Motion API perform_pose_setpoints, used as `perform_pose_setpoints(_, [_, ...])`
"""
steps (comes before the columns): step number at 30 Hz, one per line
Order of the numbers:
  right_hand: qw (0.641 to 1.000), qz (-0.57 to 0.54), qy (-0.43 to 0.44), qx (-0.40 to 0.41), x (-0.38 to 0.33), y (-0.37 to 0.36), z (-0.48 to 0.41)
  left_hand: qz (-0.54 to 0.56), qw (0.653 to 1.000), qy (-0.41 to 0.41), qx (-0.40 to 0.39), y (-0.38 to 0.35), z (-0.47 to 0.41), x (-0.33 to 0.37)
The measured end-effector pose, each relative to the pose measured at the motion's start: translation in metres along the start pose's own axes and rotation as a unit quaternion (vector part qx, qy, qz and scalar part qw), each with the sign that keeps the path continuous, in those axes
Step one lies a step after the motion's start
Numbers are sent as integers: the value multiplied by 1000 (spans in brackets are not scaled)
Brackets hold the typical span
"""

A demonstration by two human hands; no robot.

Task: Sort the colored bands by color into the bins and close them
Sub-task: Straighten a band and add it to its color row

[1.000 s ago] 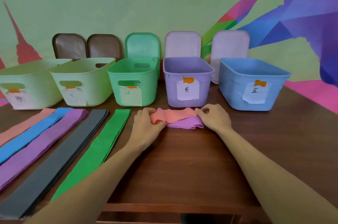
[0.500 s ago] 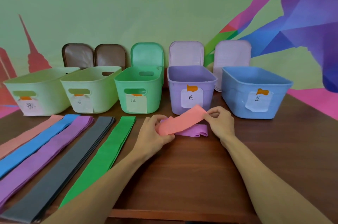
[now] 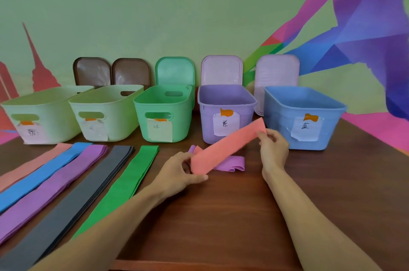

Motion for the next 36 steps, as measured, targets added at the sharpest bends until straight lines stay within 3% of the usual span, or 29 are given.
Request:
perform_pose_setpoints(7, [995, -48, -70, 49, 14, 10, -5, -10, 995, -63, 79, 14, 0, 17])
perform_pose_setpoints(11, [996, -51, -59, 36, 7, 7, -1, -48, 987, -111, 110, 26, -2, 47])
perform_pose_setpoints(17, [999, -41, -2, -12, -22, -12, 13, 2, 984, -120, 128, 69, 0, 76])
perform_pose_setpoints(28, [987, 5, 104, -124, -82, -121, 85, -75, 982, -8, 176, 183, 22, 3])
perform_pose_setpoints(36, [956, 54, 170, -235, -105, -233, 174, 11, 971, 129, 202, 278, 64, -101])
Point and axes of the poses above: each hand's wrist, its own z-axis away from the middle knuckle, its own y-axis out of the back of the hand, x = y × z, the point moved 9 cm from there along -z, towards the middle knuckle, and after that the axes turned 9 degrees about x, right-handed, at the moved point
